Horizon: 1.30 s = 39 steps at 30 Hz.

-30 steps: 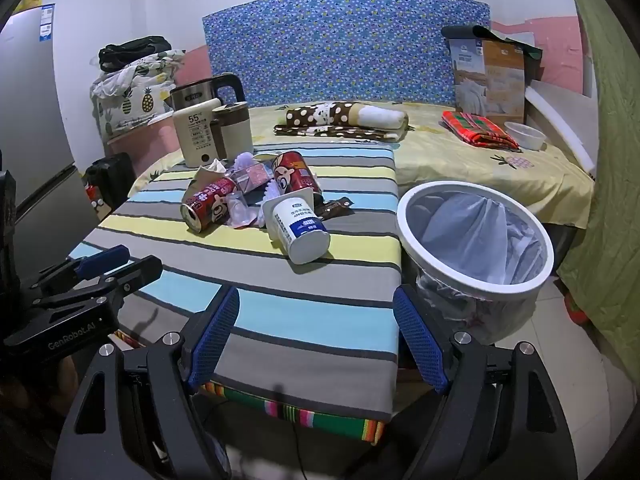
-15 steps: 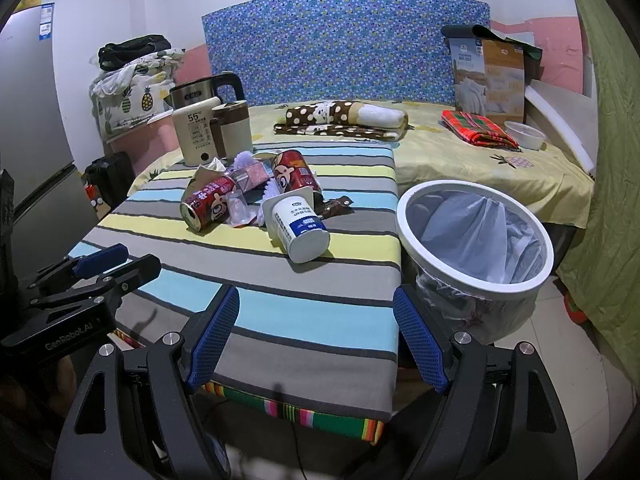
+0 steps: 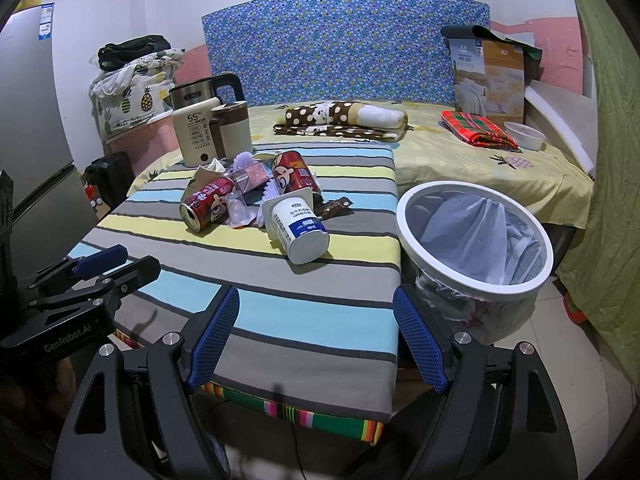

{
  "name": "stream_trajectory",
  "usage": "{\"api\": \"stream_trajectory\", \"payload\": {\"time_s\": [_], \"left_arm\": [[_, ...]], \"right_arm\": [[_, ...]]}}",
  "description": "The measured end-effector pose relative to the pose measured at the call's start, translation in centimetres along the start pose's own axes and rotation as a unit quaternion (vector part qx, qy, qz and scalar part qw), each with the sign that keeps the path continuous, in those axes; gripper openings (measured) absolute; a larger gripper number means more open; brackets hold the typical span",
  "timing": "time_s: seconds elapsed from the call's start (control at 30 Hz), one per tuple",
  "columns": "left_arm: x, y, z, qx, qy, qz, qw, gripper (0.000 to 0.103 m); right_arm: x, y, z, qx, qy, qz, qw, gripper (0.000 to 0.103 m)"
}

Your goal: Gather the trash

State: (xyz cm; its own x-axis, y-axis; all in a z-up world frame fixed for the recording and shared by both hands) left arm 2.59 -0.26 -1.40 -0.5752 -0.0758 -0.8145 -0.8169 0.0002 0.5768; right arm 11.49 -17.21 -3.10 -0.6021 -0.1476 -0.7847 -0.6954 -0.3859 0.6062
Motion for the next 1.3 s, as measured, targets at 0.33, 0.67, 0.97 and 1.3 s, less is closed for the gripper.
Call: {"api": "stream_trajectory", "payload": {"time_s": [0.33,0.67,0.97,1.3], "left_arm": [[0.19,-0.07,-0.42,0.000,0.000,0.001,1.0000,0.058],[0.18,-0.03,-0.32,0.000,0.000,0.001,1.0000,0.058],[0.33,-0.12,0.15,0.003,-0.001,0.003,1.0000,0.058],[0.33,-0.11,0.13,0.002,-0.004,0.003,1.0000,0.058]], "right_arm": [[0.06,-0.07,-0.07,0.000,0.000,0.001,1.000,0.080],[0.07,-0.10,-0.06,0.000,0.000,0.001,1.000,0.080],[-0.01,-0.11,-0.11,0.000,-0.001,0.001,1.000,0.080],[0.10,-0.14,-0.13,0.000,-0.001,0.002,1.000,0.080]]}}
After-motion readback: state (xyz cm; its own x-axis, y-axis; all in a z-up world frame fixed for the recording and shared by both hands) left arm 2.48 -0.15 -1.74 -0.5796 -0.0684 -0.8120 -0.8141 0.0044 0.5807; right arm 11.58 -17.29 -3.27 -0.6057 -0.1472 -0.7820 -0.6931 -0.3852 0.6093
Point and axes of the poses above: each gripper's, at about its wrist camera, not at the fingertips, and y roughly against the way its jaws point, z to its left, x to its underside, the point moved 3 cm from there along -y, roughly the way its jaws point, and after that the axes turned 3 degrees about -y, right-handed, at the moved point
